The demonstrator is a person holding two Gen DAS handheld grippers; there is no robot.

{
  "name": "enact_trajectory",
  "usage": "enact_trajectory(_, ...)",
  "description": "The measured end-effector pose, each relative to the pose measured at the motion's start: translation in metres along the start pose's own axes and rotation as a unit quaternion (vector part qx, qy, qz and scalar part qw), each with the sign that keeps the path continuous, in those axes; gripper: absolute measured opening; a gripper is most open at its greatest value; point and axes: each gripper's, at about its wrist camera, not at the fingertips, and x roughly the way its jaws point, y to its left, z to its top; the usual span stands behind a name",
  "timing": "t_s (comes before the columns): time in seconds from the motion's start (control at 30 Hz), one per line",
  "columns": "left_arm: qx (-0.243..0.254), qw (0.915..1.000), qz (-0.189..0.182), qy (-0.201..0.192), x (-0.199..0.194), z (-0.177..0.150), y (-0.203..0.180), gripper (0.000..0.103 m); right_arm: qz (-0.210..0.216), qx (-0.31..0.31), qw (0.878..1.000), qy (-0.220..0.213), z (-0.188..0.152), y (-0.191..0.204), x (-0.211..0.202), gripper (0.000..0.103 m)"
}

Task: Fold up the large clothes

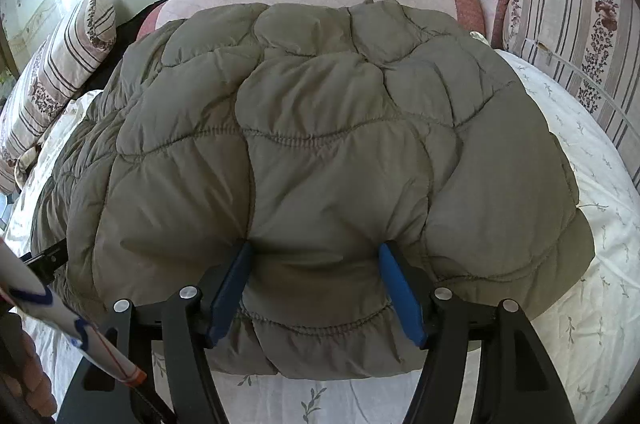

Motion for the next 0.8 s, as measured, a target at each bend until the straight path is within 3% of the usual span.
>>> enact_trajectory(0.23, 0.012, 0.9996, -0.023, 0.012, 0.0033, 0.0045, 0.0056, 0.103, -0.006, -0.007, 1.000, -0.003, -0.0017, 0.0037, 0.0002, 0.070)
enact_trajectory(0.8, 0.022, 0.9992, -0.030, 0.015, 0.0042, 0.0092, 0.0065, 0.103, 0.019, -0.036, 0.999, -0.006, -0.0019, -0.0015, -0.0018, 0.072)
